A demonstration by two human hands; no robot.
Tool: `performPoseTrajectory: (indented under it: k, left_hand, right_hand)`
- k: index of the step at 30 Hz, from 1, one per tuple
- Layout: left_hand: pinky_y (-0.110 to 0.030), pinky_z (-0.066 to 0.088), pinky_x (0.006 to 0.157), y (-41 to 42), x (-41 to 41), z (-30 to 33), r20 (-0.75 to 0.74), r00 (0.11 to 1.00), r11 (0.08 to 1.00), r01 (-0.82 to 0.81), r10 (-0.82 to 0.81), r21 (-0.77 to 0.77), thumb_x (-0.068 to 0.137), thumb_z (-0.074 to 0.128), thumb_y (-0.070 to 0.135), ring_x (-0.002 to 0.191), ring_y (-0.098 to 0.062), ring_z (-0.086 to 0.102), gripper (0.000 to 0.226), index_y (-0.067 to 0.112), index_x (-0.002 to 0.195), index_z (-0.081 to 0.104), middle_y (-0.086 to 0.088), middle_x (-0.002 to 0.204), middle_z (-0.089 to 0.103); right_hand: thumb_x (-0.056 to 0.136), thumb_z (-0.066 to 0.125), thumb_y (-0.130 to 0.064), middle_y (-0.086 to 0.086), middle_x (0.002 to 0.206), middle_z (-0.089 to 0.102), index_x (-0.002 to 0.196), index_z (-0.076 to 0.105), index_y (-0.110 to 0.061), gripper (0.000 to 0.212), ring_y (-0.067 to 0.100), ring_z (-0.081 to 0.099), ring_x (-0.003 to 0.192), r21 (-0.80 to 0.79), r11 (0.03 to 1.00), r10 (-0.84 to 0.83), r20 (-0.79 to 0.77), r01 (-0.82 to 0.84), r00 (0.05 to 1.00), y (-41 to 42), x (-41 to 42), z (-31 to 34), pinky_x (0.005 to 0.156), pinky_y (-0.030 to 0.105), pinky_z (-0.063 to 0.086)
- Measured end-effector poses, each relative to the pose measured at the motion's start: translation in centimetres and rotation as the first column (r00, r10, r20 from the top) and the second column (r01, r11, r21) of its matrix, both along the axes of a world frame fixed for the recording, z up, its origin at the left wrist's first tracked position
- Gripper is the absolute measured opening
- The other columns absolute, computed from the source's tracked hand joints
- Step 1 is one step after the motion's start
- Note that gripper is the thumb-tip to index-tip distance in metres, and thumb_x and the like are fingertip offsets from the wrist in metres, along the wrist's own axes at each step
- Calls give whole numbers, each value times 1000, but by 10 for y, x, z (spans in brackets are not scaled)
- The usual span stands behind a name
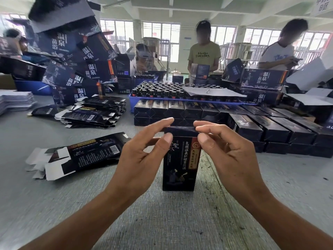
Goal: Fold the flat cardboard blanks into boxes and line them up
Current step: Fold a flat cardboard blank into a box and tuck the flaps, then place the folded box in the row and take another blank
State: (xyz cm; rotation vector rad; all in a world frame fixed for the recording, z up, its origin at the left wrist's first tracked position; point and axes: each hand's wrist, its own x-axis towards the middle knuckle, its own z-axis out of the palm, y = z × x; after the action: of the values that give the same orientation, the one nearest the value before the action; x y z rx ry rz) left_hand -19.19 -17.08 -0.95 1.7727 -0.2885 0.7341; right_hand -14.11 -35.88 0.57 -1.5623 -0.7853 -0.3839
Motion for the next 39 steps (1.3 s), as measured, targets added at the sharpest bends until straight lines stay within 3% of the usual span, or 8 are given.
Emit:
performPoseTrajectory:
  k: [6,14,17,20,25,31,34,39]
  left_hand:
    - [-41,56,92,-1,2,4,-1,1000,1000,-27,27,-7,93,57,42,109,-12,66,27,40,115,72,13,113,71]
    - [-15,54,78,5,2,5,111,992,984,-70,53,162,93,60,30,114,-7,63,29,22,118,72,10,121,67]
    - [-15,56,73,8,3,-2,31,999,965,-39,32,260,89,63,41,110,-2,63,39,40,127,58,17,121,64]
    - [-28,61,73,9,5,-8,-127,992,959,12,25,284,86,72,39,101,-2,68,69,64,136,32,26,115,64]
    - [-23,53,84,11,13,-19,-201,977,981,-24,64,195,84,78,33,104,8,64,98,74,141,9,29,115,63]
    - [-34,56,92,10,18,-26,-326,945,990,14,33,142,77,65,62,108,8,63,89,73,141,4,22,133,55]
    - [-12,48,76,14,21,-31,-357,927,943,9,117,332,78,50,73,102,13,58,81,64,146,8,26,131,49]
    - [-22,52,90,17,25,-39,-347,919,846,29,187,533,81,31,80,106,10,55,71,50,145,37,24,130,52]
  right_hand:
    - [95,65,-16,-15,119,69,104,72,-23,13,10,65,114,-44,998,-33,57,36,998,-1,5,-6,89,27,56]
    - [94,65,-22,-14,120,69,101,72,-22,10,12,67,112,-29,998,-56,77,58,995,1,7,-8,88,27,57]
    - [95,64,-25,-16,125,66,107,69,-24,13,11,65,116,-50,997,-59,70,62,996,1,8,-9,88,30,59]
    - [95,66,-26,-27,138,54,130,55,-40,39,-4,56,122,-226,961,-138,106,159,985,2,9,-14,92,25,55]
    - [90,71,-38,-40,127,38,146,8,-64,88,-19,55,103,-439,891,-146,-32,117,989,5,14,-34,72,5,43]
    - [93,69,-31,-30,111,57,145,31,-52,67,-17,62,88,-414,901,-204,-134,132,970,-4,39,-31,58,3,47]
    - [98,60,-36,-4,132,58,150,37,-40,57,6,62,102,-566,746,-443,-28,351,896,-25,61,-23,80,22,50]
    - [103,51,-29,-1,145,51,133,61,-26,32,21,51,127,-658,566,-517,185,496,836,-43,78,-31,101,33,41]
